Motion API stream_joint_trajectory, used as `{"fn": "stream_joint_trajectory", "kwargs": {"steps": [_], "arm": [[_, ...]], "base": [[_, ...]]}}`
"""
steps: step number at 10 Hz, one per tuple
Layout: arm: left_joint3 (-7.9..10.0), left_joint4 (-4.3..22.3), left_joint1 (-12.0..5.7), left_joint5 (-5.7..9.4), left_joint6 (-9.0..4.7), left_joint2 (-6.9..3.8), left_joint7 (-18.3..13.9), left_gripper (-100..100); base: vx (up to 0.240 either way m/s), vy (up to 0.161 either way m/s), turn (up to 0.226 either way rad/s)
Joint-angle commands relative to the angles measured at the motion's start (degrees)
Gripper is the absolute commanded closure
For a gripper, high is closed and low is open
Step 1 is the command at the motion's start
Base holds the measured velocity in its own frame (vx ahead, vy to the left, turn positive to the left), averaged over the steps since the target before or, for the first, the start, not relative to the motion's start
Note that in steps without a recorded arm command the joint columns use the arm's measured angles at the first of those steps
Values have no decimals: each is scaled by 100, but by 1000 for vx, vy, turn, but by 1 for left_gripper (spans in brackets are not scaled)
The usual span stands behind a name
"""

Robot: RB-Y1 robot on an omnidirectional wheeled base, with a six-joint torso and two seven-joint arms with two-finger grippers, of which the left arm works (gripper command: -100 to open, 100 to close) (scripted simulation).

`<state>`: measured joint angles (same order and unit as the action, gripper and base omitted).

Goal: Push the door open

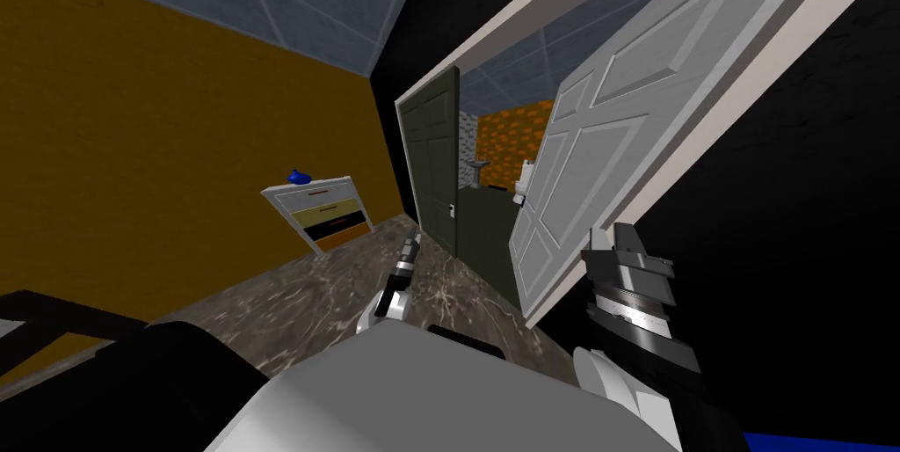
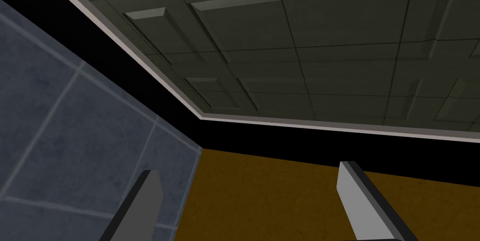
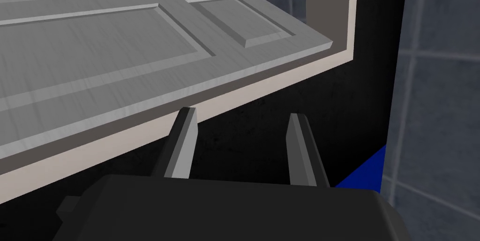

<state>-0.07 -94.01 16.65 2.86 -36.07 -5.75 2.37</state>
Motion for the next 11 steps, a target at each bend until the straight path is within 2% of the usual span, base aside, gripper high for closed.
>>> {"fn": "stream_joint_trajectory", "kwargs": {"steps": [1,11], "arm": [[-16,239,-101,-6,-53,-31,-60,-100],[-136,1805,-805,-68,-372,-142,-370,-100]], "base": [[82,66,-98],[82,79,-106]]}}
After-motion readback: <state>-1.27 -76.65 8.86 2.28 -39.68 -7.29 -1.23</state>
